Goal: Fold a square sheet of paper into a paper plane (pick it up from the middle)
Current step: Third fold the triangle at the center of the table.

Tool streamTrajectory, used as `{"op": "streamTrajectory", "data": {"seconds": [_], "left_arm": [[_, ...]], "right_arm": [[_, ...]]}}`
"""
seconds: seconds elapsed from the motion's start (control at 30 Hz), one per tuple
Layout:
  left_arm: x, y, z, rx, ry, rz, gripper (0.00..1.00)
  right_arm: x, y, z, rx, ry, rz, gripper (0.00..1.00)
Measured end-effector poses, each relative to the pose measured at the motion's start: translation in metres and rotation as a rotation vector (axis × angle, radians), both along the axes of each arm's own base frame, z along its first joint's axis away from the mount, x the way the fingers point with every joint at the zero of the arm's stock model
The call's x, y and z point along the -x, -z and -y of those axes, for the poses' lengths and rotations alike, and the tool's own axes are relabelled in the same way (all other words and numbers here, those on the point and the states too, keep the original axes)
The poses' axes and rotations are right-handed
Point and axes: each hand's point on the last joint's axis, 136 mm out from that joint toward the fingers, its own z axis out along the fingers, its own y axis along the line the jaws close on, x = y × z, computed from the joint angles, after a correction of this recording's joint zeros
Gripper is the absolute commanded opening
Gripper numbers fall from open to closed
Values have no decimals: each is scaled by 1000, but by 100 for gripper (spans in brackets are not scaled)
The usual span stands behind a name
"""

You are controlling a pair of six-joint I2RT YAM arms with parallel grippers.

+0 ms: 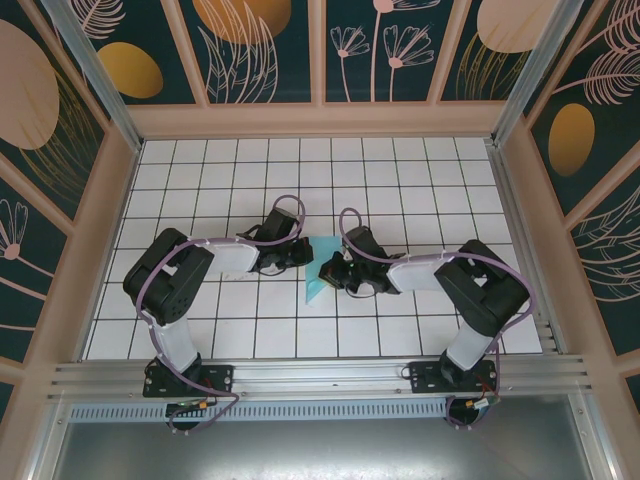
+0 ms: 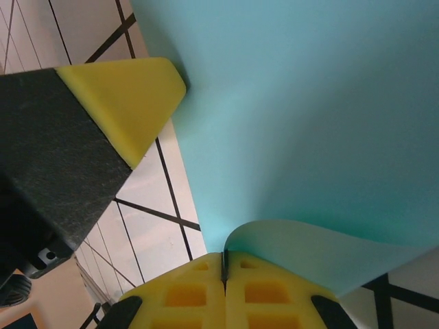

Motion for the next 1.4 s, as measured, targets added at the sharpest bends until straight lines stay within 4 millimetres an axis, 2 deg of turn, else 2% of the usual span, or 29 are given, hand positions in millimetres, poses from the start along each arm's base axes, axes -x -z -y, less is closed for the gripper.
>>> {"op": "streamTrajectory", "data": {"seconds": [0.2,1.4], "left_arm": [[0,0,0,-1,1,-1,7],[0,1,0,-1,4,-2,7]], "right_arm": [[-6,1,-4,-4,-1,5,2],[-1,9,-9,13,-72,0,2]]}}
